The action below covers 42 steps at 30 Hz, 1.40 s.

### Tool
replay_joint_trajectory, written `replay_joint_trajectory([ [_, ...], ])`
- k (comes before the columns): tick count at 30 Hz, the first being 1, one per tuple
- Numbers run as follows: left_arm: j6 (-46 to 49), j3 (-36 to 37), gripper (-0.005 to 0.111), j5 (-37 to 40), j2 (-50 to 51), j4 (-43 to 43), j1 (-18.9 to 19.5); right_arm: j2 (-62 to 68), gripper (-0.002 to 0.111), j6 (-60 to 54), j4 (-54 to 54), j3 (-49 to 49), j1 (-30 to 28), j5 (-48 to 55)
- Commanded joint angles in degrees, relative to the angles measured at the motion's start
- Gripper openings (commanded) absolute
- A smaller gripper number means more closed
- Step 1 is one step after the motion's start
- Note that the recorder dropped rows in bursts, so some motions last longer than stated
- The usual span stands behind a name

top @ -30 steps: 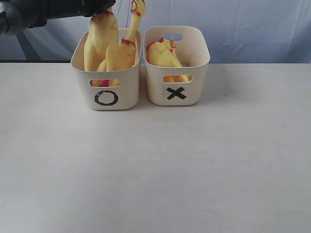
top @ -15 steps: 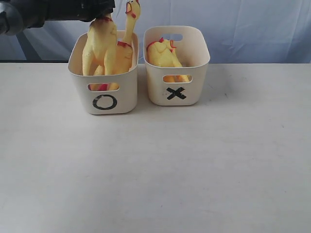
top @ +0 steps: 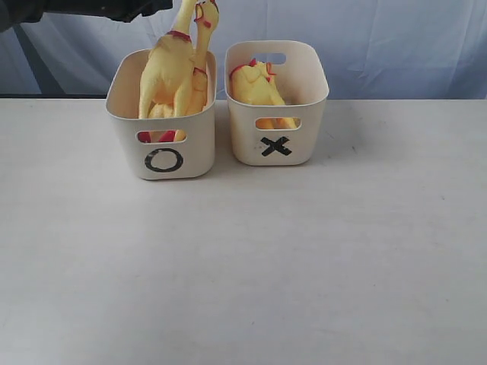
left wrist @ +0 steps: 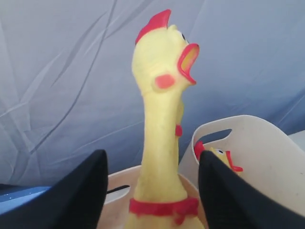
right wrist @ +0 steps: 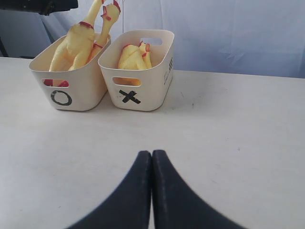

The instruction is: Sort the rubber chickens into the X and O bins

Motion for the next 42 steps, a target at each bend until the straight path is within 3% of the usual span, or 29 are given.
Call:
replay_joint_trajectory([
  [1,-3.04,-0.49,0.054,5.83,-2.33,2.99,2.22,-0.24,0.000,-0.13,-0.10,0.23,-0.21,-0.12],
  [5,-9.90,-0.49,0.046,9.08,-3.69,10.05,3.40,-0.24,0.000,-0.13,-0.10,0.23,-0.21,-0.12],
  [12,-16.89,-0.49,0.000,18.92,-7.57,21.24,4.56,-0.24,0.000,-0.13,-0.10,0.23,-0.21,-0.12],
  [16,-20.67,-0.23,0.000,23.74,-10.40,27.70,4.80,-0.24,0.000,-0.13,-0.10,0.23,-0.21,-0.12],
  [23,-25.14,8.15,0.000,25.79,-16.79,43.72,4.80,-0.24,0.000,-0.13,-0.10,0.23,-0.21,-0.12],
  [33,-25.69,26.53,0.000,22.05,-31.88,44.38,4.80,-0.24,0.000,-0.13,-0.36,0.23,-0.21,-0.12],
  [42,-25.46,47.13,0.000,10.78,-58.59,43.58,4.80,-0.24,0.000,-0.13,-0.20,0.23,-0.21,-0.12],
])
